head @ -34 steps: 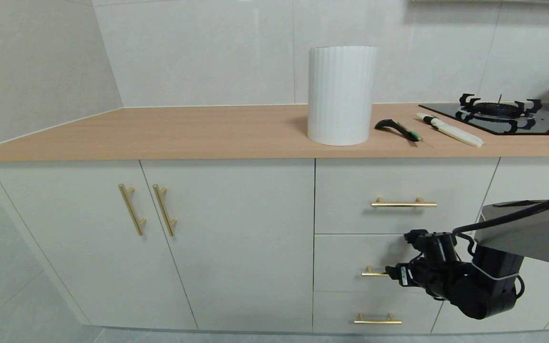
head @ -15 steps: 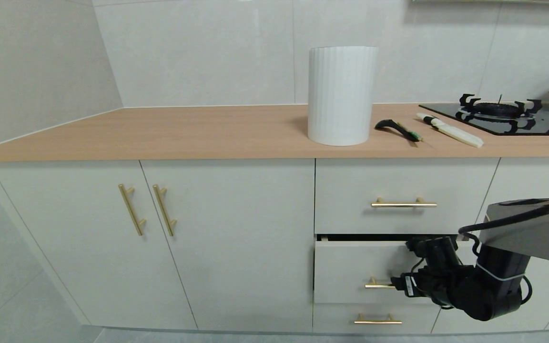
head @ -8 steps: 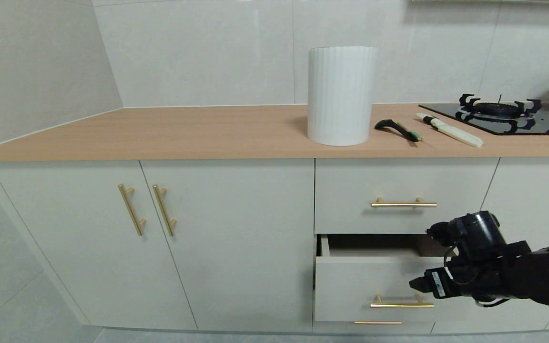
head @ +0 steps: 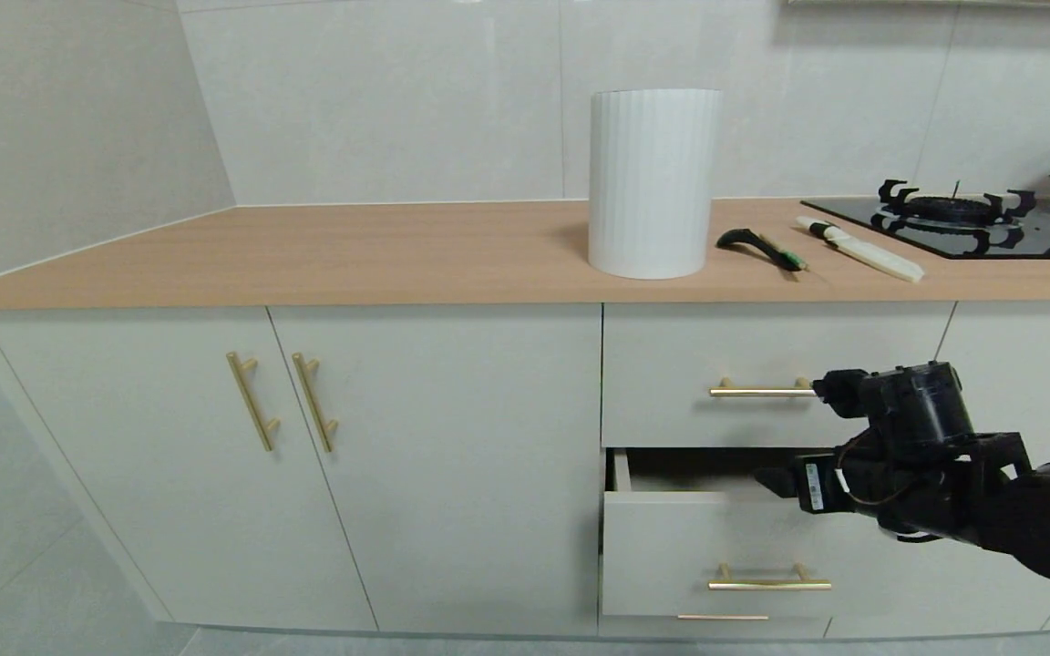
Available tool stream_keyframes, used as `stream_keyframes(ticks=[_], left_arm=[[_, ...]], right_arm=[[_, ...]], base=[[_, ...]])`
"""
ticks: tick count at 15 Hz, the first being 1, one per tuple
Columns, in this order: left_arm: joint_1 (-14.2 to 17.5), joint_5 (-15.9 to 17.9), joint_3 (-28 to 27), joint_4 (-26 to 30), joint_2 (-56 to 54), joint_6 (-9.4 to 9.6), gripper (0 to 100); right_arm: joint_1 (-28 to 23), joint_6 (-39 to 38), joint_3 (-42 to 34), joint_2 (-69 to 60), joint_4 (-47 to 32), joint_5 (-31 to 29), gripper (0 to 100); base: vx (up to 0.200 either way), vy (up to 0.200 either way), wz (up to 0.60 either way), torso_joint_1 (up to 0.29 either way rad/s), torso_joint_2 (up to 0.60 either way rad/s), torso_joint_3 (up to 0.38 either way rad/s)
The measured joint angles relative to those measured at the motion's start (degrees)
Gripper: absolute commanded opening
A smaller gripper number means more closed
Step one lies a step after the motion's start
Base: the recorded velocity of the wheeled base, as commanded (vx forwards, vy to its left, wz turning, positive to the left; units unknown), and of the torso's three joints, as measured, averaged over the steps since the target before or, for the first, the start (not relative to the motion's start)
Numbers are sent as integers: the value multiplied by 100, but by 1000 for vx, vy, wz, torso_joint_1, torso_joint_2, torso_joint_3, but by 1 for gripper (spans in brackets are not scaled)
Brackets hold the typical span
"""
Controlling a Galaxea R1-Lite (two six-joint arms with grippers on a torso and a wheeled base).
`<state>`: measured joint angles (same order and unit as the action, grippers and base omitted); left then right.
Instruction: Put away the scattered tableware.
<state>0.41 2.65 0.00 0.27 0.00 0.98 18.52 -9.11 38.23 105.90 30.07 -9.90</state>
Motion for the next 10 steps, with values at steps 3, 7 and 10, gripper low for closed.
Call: stream_keyframes(ticks=[3,7,10], left_arm=[[0,0,0,0,0,0,100],[0,0,0,-2,0,0,100],[0,-2,0,0,0,-2,100]], right_arm=[[94,-121,-69,573,827,-204,100],[118,-137,-102,1141,1409,-293,100],[121,-132,-91,1419,1624,-393,100]], base=[[0,0,0,0,0,0],[0,0,0,0,0,0],[0,0,0,0,0,0]])
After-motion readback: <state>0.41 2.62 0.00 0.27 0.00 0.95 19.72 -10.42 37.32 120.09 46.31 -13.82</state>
